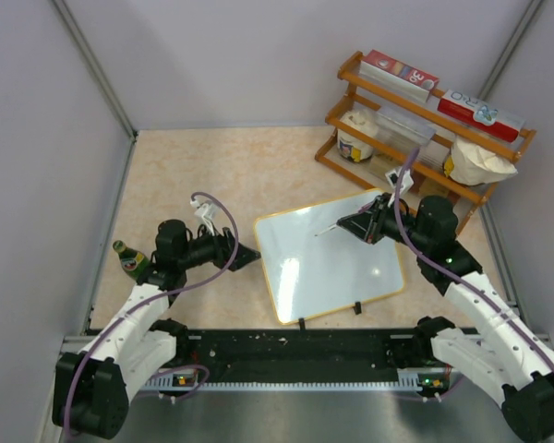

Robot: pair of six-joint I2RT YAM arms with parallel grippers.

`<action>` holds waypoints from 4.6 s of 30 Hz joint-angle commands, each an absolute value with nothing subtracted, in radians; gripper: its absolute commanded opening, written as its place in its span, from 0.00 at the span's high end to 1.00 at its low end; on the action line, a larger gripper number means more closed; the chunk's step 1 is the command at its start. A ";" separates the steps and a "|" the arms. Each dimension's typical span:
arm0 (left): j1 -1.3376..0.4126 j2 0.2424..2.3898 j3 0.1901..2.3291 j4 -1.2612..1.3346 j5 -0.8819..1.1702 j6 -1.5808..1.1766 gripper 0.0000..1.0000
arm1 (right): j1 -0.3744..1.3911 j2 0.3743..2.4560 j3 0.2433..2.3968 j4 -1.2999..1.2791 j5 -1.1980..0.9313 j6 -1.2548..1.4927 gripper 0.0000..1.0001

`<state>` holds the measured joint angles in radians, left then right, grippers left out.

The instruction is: Write a sentence on the whiteboard

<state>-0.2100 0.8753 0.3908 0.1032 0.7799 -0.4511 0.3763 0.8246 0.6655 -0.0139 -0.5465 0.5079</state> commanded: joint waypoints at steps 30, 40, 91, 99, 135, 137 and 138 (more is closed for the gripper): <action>-0.169 0.897 0.410 0.141 0.841 -0.453 0.16 | 0.365 0.856 0.658 0.074 -0.549 0.494 1.00; -0.167 0.890 0.414 0.129 0.842 -0.445 0.16 | 0.365 0.864 0.653 0.081 -0.549 0.497 1.00; -0.268 1.181 0.480 0.436 0.991 -0.610 0.25 | 0.617 0.960 0.761 0.106 -0.385 0.459 1.00; -0.325 1.275 0.486 0.525 0.979 -0.646 0.45 | 0.643 0.985 0.799 0.100 -0.353 0.423 1.00; -0.325 1.289 0.518 0.367 0.976 -0.563 1.00 | 0.744 1.132 0.879 0.210 -0.169 0.377 1.00; -0.325 1.289 0.518 0.362 0.971 -0.560 1.00 | 0.744 1.137 0.879 0.210 -0.155 0.380 1.00; -0.325 1.289 0.518 0.362 0.971 -0.560 1.00 | 0.741 1.138 0.879 0.207 -0.144 0.382 1.00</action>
<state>-0.3244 1.2804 0.4957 0.3927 1.0008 -0.6209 0.7311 1.1309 0.8268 0.1661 -0.1864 0.3927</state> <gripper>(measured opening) 0.078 0.119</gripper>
